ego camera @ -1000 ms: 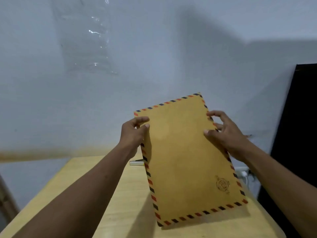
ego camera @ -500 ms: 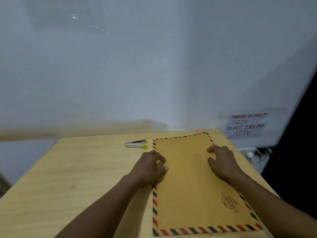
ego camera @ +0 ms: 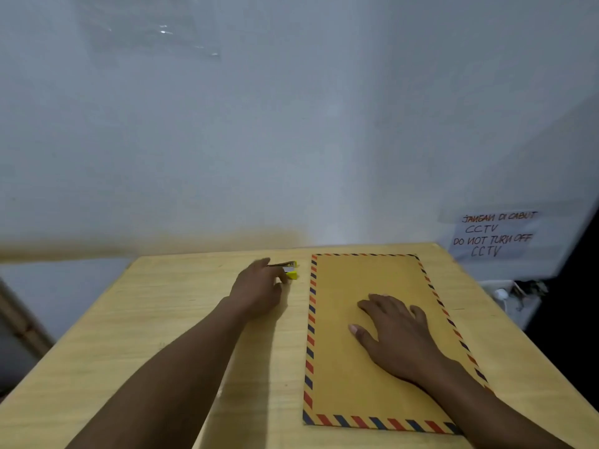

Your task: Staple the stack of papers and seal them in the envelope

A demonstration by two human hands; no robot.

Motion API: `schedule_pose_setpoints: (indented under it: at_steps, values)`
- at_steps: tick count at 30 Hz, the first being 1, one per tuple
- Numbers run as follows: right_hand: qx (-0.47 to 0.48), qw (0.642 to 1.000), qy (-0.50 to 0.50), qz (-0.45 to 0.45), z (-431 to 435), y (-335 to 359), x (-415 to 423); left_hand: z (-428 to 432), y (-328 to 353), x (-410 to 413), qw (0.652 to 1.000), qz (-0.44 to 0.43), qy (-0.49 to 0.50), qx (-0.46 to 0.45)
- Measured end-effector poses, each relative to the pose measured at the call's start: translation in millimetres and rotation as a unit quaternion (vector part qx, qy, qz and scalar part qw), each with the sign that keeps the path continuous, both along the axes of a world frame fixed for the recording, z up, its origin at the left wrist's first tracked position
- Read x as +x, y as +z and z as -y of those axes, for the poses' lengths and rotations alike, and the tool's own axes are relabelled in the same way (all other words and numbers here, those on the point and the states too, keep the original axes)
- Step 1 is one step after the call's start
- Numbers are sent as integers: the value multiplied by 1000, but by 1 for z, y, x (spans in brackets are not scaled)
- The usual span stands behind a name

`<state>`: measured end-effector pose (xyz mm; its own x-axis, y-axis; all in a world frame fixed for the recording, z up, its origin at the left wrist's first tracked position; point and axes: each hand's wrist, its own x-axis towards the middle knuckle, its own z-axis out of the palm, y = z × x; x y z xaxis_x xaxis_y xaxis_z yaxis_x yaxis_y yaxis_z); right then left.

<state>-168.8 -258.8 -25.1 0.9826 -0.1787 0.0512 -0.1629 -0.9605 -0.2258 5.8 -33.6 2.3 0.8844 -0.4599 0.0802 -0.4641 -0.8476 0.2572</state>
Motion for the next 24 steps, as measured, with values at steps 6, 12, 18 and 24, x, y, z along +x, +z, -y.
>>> schedule_pose_setpoints:
  at_steps: [6, 12, 18, 24]
  values:
    - [5, 1000, 9, -10, -10, 1, 20, -21, 7, -8, 998, 18, 30, 45]
    - [12, 999, 30, -15, -45, 1, 52, -61, -6, -40, 997, 25, 72, 2]
    - [14, 1000, 22, -11, -62, -1, 71, -72, -14, -59, 994, 57, 94, 14]
    - [13, 1000, 14, -9, -65, -3, 73, -70, -22, -61, 992, 68, 100, 21]
